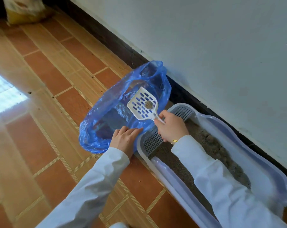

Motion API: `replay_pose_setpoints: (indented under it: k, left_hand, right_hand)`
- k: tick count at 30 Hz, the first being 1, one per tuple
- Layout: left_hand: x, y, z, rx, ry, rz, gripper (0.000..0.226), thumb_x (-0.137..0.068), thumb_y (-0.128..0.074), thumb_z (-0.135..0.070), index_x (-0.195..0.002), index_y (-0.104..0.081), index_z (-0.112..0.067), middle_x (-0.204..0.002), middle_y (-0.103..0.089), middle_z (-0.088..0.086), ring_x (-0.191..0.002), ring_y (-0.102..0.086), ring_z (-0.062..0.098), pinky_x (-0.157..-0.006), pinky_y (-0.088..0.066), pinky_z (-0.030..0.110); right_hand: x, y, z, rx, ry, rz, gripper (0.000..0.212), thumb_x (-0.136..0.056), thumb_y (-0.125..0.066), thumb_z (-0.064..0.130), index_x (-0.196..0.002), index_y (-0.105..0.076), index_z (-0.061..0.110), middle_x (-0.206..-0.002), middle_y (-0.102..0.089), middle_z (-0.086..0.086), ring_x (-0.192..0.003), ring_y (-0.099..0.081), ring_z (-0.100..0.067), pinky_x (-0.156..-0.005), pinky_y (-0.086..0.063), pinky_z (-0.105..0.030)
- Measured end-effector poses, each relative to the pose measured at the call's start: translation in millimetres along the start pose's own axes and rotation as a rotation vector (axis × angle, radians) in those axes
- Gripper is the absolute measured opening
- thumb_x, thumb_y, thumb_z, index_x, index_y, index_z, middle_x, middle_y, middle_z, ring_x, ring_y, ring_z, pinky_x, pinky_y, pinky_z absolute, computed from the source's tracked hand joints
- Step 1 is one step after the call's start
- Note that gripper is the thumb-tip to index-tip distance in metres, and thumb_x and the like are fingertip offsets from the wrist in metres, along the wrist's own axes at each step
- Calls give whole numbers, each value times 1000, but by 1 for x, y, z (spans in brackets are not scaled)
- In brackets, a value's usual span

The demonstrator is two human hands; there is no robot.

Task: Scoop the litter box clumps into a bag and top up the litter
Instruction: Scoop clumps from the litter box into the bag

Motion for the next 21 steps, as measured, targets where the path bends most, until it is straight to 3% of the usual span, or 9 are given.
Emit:
replay_pose_setpoints:
  k: [4,8,10,13,18,21]
  left_hand:
    - [5,0,2,72,-12,-46,43,-69,-50,-11,-104,-71,-21,-97,-73,-5,-81,-42,15,-67,-30,28]
    - [9,-1,0,124,-14,-34,46,-72,-45,-3,-106,-70,-20,-100,-72,-3,-83,-43,16,-67,-29,29]
    - [10,-1,-1,131,-12,-18,48,-75,-38,-5,-107,-70,-19,-101,-72,-3,-84,-42,16,-68,-28,28]
    - [10,-3,-4,118,-23,5,46,-70,-52,-2,-109,-70,-21,-102,-72,-5,-85,-43,16,-69,-28,27]
    - [10,-4,-6,114,-37,8,47,-67,-58,0,-109,-70,-21,-104,-71,-3,-87,-45,17,-71,-30,29]
    - [11,-1,-10,115,-20,5,42,-73,-54,-2,-107,-70,-20,-103,-71,-3,-88,-50,19,-71,-39,30]
  right_hand:
    - [0,0,35,443,203,-120,11,-96,-46,25,-99,-39,17,-87,-57,-8,-76,-52,-31,-62,-34,-35]
    - [2,-10,48,674,265,-183,20,-95,-48,17,-114,-41,16,-102,-59,-11,-92,-60,-31,-62,-32,-35]
    - [6,-10,48,722,267,-223,23,-96,-45,15,-119,-40,15,-105,-57,-12,-94,-58,-29,-62,-32,-34]
    - [13,-8,43,784,262,-274,30,-95,-42,9,-125,-40,13,-105,-55,-12,-94,-56,-29,-63,-33,-32]
    - [22,6,37,832,255,-388,27,-85,-56,4,-111,-55,11,-82,-58,-12,-70,-58,-28,-52,-31,-32]
    - [28,16,33,740,267,-355,30,-93,-45,7,-123,-48,12,-97,-58,-14,-85,-58,-30,-58,-32,-33]
Point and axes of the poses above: each hand's wrist, its own x-axis away from the middle knuckle, its own y-axis out of the back of the hand, z = x × y, the point moved 10 cm from there along -x, towards the middle knuckle
